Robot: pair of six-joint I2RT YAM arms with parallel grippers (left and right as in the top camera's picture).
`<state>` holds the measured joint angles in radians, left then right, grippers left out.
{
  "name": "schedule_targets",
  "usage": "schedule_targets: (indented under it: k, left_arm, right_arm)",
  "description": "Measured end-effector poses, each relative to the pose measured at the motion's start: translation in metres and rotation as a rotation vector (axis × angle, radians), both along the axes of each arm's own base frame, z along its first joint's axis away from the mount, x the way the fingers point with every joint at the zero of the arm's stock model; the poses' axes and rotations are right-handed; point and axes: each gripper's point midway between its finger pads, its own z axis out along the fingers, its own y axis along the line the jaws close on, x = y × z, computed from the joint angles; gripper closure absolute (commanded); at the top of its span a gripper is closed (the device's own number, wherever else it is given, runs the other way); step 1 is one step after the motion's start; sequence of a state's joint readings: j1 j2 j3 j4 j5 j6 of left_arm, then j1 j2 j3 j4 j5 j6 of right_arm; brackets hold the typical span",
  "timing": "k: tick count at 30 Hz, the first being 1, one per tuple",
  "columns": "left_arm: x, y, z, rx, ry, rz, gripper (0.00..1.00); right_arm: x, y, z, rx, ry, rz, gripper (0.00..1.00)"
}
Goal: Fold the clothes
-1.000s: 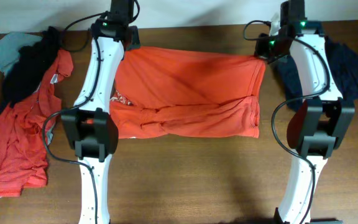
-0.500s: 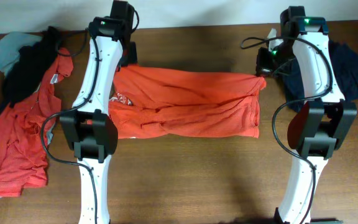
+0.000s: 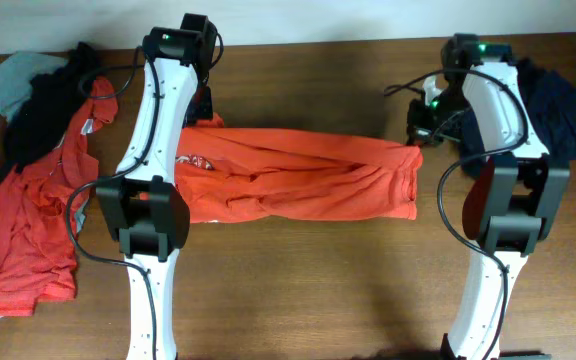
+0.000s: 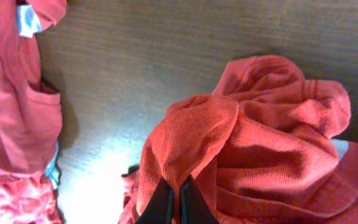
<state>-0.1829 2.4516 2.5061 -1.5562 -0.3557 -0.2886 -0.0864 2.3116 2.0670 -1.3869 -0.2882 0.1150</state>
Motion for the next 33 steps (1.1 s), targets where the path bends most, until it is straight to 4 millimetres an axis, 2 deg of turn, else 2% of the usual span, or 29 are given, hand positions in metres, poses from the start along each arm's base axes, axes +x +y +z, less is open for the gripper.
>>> schedule_targets:
  k: [6, 10, 19, 21, 22, 24, 25, 26, 27, 31, 33]
  left_arm:
    - [-0.013, 0.003, -0.002, 0.01, 0.047, 0.022, 0.99]
    - [-0.02, 0.005, -0.012, 0.02, 0.087, 0.034, 1.0]
    - [-0.049, 0.011, -0.064, 0.06, 0.232, 0.06, 0.99]
    - [-0.052, 0.012, -0.069, 0.062, 0.242, 0.067, 0.91]
    - [-0.052, 0.012, -0.069, 0.063, 0.24, 0.07, 0.82]
    - [-0.051, 0.013, -0.069, 0.067, 0.233, 0.073, 0.74]
    - [-0.05, 0.013, -0.069, 0.07, 0.229, 0.077, 0.66]
    - [-0.05, 0.014, -0.069, 0.072, 0.227, 0.08, 0.57]
    - [-0.05, 0.014, -0.068, 0.075, 0.225, 0.083, 0.44]
    - [-0.046, 0.015, -0.063, 0.077, 0.197, 0.087, 0.02]
    - [-0.041, 0.014, -0.052, 0.07, 0.153, 0.092, 0.01]
  right_arm:
    - [-0.011, 0.001, -0.012, 0.007, 0.046, 0.001, 0.96]
    - [-0.011, 0.001, -0.012, 0.007, 0.046, 0.002, 0.96]
    - [-0.011, 0.001, -0.012, 0.007, 0.042, 0.006, 0.96]
    - [-0.011, 0.001, -0.012, 0.007, 0.042, 0.005, 0.96]
    - [-0.011, 0.001, -0.012, 0.007, 0.042, 0.006, 0.95]
    - [-0.011, 0.001, -0.012, 0.006, 0.043, 0.004, 0.87]
    - [-0.011, 0.001, -0.012, 0.007, 0.043, 0.006, 0.8]
    - [-0.011, 0.001, -0.012, 0.006, 0.043, 0.005, 0.71]
    - [-0.011, 0.001, -0.012, 0.006, 0.044, 0.003, 0.66]
    - [-0.011, 0.001, -0.012, 0.007, 0.041, 0.01, 0.63]
    - [-0.011, 0.003, -0.011, 0.016, 0.04, 0.009, 0.62]
